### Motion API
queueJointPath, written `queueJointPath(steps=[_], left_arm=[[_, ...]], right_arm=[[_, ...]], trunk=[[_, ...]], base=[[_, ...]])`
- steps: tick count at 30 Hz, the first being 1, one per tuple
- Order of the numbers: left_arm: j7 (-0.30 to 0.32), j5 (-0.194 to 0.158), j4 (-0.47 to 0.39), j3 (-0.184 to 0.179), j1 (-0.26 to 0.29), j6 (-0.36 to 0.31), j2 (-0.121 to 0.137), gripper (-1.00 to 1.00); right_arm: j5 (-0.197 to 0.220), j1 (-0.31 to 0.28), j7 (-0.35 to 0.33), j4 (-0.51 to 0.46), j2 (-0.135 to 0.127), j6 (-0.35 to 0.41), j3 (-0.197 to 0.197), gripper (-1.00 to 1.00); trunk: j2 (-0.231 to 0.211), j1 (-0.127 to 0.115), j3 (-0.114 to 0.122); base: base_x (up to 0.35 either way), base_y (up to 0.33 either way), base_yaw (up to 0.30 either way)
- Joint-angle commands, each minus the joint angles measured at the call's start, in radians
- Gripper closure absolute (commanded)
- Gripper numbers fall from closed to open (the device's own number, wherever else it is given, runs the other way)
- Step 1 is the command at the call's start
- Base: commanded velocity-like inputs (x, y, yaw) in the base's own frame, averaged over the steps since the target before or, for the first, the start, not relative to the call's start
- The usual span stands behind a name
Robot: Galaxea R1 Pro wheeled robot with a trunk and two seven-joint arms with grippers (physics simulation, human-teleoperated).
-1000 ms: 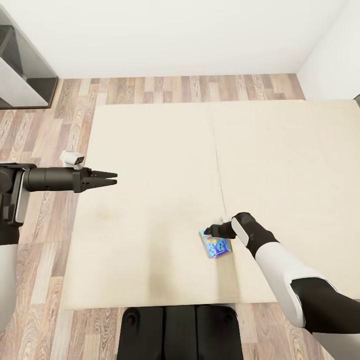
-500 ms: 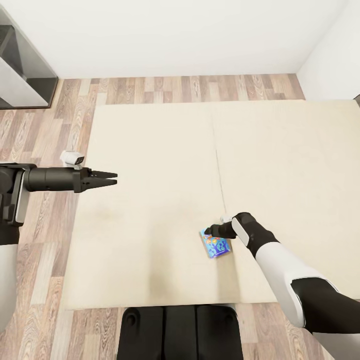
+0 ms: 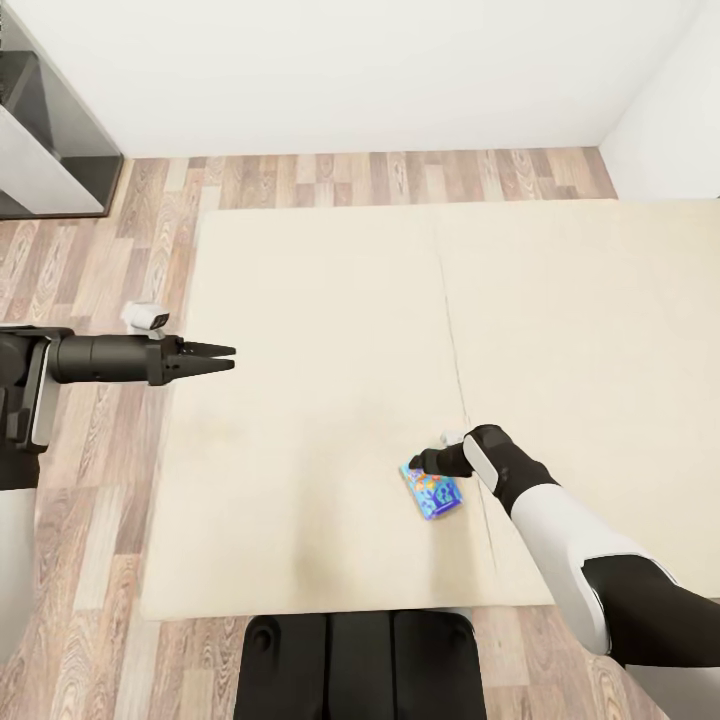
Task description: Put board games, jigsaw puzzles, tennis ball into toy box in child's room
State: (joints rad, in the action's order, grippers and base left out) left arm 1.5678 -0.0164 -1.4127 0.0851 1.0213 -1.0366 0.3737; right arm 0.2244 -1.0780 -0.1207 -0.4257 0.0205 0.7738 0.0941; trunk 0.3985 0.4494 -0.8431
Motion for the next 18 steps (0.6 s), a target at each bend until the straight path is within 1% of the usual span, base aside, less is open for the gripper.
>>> queueJointPath(steps=[1, 18], left_arm=[[0.003, 0.000, 0.000, 0.000, 0.000, -0.011, 0.001, -1.00], [0.003, 0.000, 0.000, -0.002, 0.000, -0.011, 0.001, -1.00]], right_arm=[[0.007, 0.000, 0.002, -0.001, -0.001, 0.004, 0.006, -1.00], [0.007, 0.000, 0.002, -0.001, -0.001, 0.009, 0.005, -1.00]], trunk=[[0.002, 0.001, -0.001], [0.002, 0.001, -0.001]], base=[[0.000, 0.126, 0.000], [0.000, 0.089, 0.000]])
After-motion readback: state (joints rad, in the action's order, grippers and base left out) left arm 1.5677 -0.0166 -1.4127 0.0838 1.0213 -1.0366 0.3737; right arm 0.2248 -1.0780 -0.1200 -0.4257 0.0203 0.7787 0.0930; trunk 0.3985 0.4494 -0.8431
